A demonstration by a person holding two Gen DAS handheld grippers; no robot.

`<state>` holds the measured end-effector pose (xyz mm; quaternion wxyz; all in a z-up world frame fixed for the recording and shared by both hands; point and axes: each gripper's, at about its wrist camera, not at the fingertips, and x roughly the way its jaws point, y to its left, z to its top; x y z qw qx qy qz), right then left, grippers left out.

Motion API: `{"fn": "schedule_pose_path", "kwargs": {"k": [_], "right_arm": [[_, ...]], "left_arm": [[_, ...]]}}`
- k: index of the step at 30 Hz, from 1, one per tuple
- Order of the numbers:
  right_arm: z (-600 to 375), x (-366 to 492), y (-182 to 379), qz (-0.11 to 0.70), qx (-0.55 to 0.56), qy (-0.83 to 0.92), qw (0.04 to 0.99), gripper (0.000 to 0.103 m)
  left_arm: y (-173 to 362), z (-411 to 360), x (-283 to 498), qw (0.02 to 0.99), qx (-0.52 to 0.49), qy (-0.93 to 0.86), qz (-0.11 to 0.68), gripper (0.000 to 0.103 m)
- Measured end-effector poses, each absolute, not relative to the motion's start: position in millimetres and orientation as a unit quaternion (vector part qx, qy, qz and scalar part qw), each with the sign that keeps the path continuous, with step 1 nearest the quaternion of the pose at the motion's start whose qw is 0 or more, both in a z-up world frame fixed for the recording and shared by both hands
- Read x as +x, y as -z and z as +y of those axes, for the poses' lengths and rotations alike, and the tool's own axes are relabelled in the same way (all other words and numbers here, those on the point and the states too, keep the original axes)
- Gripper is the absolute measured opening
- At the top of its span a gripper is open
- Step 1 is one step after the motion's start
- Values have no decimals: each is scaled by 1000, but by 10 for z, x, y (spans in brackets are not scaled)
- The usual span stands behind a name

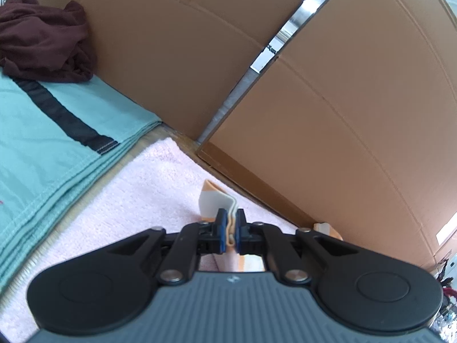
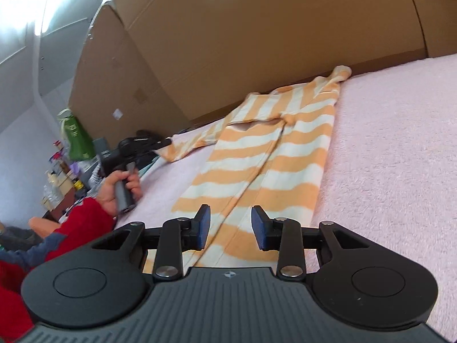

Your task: Fold clothes

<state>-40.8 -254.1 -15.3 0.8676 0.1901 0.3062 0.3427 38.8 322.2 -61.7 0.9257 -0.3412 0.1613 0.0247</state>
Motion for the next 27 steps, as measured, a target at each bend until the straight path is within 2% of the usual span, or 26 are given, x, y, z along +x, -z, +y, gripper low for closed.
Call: {"fn": "schedule_pose_path", "kwargs": {"k": [2,11,22,27], "right_arm": [[-2505,-346,238,312,195,-331,869,37],[-2398,-545,375,247,139,-329,901,36],[-2411,-528,398,245,156,-327,899,36],[-2444,-515,418,245,172,-329,896,36]], "left_arm": [[621,3281,366,918,-367,-20,151,1],[453,3311,366,872,-477,47,98,1],[-52,2459,546,839,-477,246,90,1],[-205,2111,519,830,-447,315,107,1]]}}
